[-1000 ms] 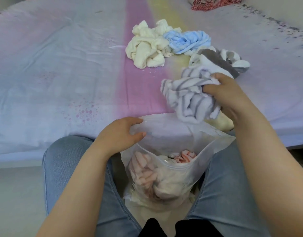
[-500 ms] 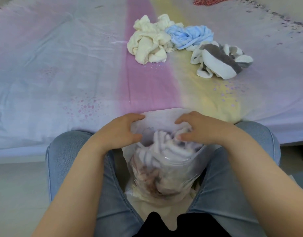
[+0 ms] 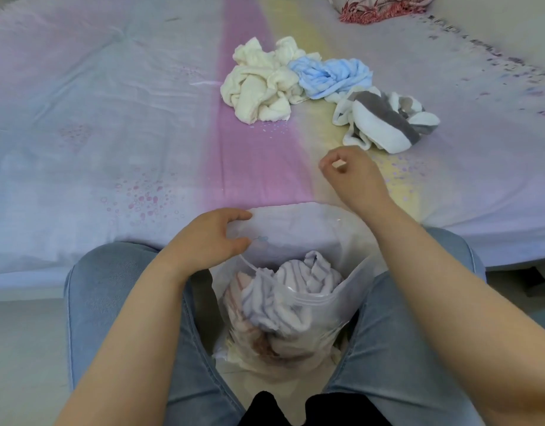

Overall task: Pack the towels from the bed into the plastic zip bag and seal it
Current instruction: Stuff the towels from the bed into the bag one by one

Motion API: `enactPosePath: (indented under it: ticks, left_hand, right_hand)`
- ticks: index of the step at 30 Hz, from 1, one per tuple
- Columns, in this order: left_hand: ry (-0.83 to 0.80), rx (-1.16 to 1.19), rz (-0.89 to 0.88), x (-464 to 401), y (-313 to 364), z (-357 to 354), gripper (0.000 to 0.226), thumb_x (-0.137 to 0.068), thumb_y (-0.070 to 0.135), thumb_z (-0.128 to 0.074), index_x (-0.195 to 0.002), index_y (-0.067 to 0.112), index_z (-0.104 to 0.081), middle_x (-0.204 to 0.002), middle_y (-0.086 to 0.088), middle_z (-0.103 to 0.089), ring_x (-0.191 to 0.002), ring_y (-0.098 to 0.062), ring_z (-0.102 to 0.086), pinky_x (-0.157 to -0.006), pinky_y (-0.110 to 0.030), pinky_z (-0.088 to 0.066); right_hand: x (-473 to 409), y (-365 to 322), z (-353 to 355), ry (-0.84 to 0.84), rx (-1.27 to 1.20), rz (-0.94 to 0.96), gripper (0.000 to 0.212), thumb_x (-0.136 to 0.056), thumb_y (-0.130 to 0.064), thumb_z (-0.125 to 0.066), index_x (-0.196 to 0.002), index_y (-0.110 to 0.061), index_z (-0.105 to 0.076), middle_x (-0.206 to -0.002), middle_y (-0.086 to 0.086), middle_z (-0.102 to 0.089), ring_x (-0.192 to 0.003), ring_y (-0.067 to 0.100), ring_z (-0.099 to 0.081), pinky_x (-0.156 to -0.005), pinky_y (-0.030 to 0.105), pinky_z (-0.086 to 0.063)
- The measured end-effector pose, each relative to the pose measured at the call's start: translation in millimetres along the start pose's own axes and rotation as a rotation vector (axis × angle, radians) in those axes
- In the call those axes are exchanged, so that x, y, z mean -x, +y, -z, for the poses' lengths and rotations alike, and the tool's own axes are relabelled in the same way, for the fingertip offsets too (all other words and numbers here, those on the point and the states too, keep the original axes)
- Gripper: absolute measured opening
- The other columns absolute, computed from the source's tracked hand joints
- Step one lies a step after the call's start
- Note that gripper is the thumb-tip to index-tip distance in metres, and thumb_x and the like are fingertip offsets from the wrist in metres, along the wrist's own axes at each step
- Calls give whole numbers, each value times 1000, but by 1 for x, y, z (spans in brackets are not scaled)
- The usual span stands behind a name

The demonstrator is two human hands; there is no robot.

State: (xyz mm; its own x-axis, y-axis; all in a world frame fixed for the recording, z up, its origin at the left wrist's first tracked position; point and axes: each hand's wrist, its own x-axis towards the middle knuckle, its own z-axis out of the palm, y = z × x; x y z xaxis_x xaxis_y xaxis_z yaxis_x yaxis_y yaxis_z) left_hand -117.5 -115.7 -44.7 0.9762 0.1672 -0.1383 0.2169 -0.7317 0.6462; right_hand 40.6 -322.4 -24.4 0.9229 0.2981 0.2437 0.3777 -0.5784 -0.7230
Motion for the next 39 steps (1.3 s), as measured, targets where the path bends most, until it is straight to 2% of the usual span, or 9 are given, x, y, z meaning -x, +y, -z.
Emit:
enactPosePath:
  ticks: [4, 6, 10, 13, 18, 24, 29, 34, 39]
  left_hand:
    - [6, -3, 8, -3, 0, -2, 52, -85, 32, -67, -135, 29, -51, -140, 13, -49, -127, -6, -45, -98, -19, -33]
    - [-6, -13, 4, -4, -1, -2, 54, -85, 34, -67, -137, 28, -49, -141, 13, -48, -129, -6, -44, -98, -19, -32]
    - [-11, -15, 8, -6, -3, -3, 57, -85, 38, -67, -138, 28, -47, -144, 13, -46, -130, -7, -43, -100, -20, -32]
    - [-10, 8, 9, -6, -4, -5, 57, -85, 38, -67, -138, 29, -47, -144, 13, -45, -131, -7, -43, -101, -20, -33]
    - [7, 33, 12, -5, -5, -7, 60, -84, 37, -70, -138, 28, -47, -144, 12, -45, -131, -8, -43, -103, -20, -33]
    - [6, 21, 9, -3, -2, -7, 61, -84, 38, -69, -139, 28, -46, -146, 12, -44, -132, -8, -42, -103, -20, -32]
    - [2, 20, 14, -2, -3, -7, 63, -83, 39, -69, -140, 28, -45, -146, 13, -43, -132, -6, -41, -103, -18, -31]
    - [-7, 52, 24, -3, -5, -9, 66, -83, 40, -70, -142, 29, -42, -148, 14, -41, -133, -6, -40, -104, -20, -31]
    - [-34, 52, 36, -3, -5, -7, 72, -80, 38, -74, -143, 30, -39, -148, 15, -39, -133, -6, -39, -102, -20, -32]
  right_hand:
    - [-65, 42, 27, 61, 140, -163, 27, -84, -30, -67, -108, -19, -68, -157, 4, -12, -115, 2, -47, -97, 26, -41]
    - [-85, 65, 32, -60, 145, -340, 49, -83, -25, -66, -127, -6, -56, -133, 10, -41, -101, 11, -51, -96, 34, -47]
    - [-80, 78, 33, -115, 349, -263, 14, -83, -12, -55, -88, -8, -68, -85, 7, -62, -78, 24, -55, -63, 29, -43]
    - [-63, 52, 34, -44, 293, -165, 19, -84, -14, -54, -88, -21, -72, -86, -4, -65, -83, 19, -60, -78, 32, -48]
    - [2, -19, 32, -293, 71, -59, 14, -83, -16, -59, -91, -26, -64, -74, -6, -58, -57, 15, -55, -63, 32, -50]
    - [-38, -13, 24, 53, 506, 89, 74, -76, -44, -67, -141, -29, -33, -148, 8, -32, -132, 34, -34, -103, 45, -32]
    - [-93, 29, -2, -304, 296, -427, 135, -61, -72, -69, -149, -19, 18, -160, 5, 16, -148, 32, 1, -118, 51, -13]
    - [-80, 21, -9, -361, 133, -265, 110, -83, -36, -69, -150, -10, 15, -159, 8, -19, -140, 28, -32, -109, 34, -29]
    - [-38, 9, 11, -310, 26, -96, 39, -84, -13, -62, -122, -10, -54, -111, 6, -60, -94, 20, -55, -66, 23, -42]
